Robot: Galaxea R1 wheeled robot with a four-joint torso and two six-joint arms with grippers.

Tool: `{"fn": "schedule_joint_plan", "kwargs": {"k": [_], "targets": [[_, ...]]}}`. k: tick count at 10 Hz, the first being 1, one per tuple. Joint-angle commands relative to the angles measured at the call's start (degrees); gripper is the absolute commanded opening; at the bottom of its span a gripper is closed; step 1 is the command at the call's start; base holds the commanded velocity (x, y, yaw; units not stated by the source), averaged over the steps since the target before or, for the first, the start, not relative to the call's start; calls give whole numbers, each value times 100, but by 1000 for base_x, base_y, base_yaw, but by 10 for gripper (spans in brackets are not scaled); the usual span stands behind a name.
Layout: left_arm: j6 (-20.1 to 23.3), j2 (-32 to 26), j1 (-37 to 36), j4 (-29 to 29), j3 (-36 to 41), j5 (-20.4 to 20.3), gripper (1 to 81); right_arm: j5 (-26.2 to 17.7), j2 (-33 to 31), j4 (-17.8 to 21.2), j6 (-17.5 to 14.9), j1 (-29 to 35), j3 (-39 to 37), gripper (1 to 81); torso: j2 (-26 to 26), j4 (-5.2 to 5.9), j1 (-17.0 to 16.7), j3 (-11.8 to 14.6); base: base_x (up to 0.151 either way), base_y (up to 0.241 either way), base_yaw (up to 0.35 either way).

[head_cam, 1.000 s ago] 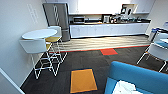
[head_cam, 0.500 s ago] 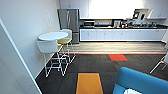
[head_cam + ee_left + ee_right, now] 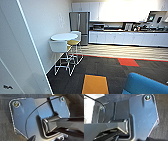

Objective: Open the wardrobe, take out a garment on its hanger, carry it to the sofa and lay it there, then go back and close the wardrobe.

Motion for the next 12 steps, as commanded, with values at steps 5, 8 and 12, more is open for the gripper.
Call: {"fn": "schedule_joint_plan", "kwargs": {"k": [5,8,12], "targets": [[12,-10,-207,52,31,289,811,-323,18,16,-1,165,-41,811,0,0,7,0,0,0,286],[12,-2,-207,43,31,280,811,-323,18,25,-10,165,-41,811,0,0,7,0,0,0,286],[12,7,-208,-1,31,289,811,-323,18,25,-1,165,-102,811,0,0,7,0,0,0,285]]}}
